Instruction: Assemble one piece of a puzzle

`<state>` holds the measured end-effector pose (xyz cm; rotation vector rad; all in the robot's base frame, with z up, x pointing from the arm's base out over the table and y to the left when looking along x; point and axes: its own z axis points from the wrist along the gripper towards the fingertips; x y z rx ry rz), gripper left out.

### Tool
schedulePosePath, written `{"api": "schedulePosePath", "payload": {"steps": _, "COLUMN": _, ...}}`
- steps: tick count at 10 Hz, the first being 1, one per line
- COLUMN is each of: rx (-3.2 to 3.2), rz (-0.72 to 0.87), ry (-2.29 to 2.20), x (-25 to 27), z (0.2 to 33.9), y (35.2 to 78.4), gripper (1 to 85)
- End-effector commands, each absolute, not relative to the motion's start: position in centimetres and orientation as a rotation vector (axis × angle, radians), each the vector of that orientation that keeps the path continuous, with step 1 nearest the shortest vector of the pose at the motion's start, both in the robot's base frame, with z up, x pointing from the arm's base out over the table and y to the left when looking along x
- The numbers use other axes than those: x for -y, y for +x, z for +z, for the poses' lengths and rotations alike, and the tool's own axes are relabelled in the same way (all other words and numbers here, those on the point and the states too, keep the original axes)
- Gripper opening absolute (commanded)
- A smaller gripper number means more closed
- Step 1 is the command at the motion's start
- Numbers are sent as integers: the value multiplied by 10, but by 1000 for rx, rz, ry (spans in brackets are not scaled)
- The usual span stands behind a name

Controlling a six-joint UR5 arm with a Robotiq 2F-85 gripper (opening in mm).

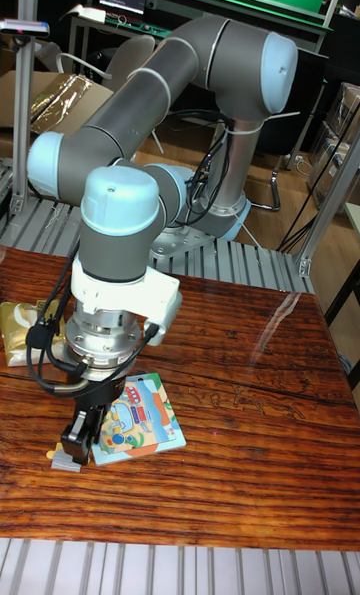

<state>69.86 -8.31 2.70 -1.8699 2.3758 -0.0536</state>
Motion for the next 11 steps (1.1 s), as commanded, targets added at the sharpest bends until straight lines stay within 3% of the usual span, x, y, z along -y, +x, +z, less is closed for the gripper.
{"api": "schedulePosePath", "payload": {"steps": 1, "rx": -2318, "rz": -47, "ry": -1970, "x": 91, "z": 21, "y": 687, "gripper": 393}}
{"api": "schedulePosePath", "payload": {"steps": 6, "rx": -2302, "rz": -95, "ry": -2018, "x": 104, "z": 13, "y": 684, "gripper": 397}}
{"api": "schedulePosePath", "payload": {"steps": 11, "rx": -2239, "rz": -102, "ry": -2051, "x": 99, "z": 8, "y": 694, "gripper": 463}}
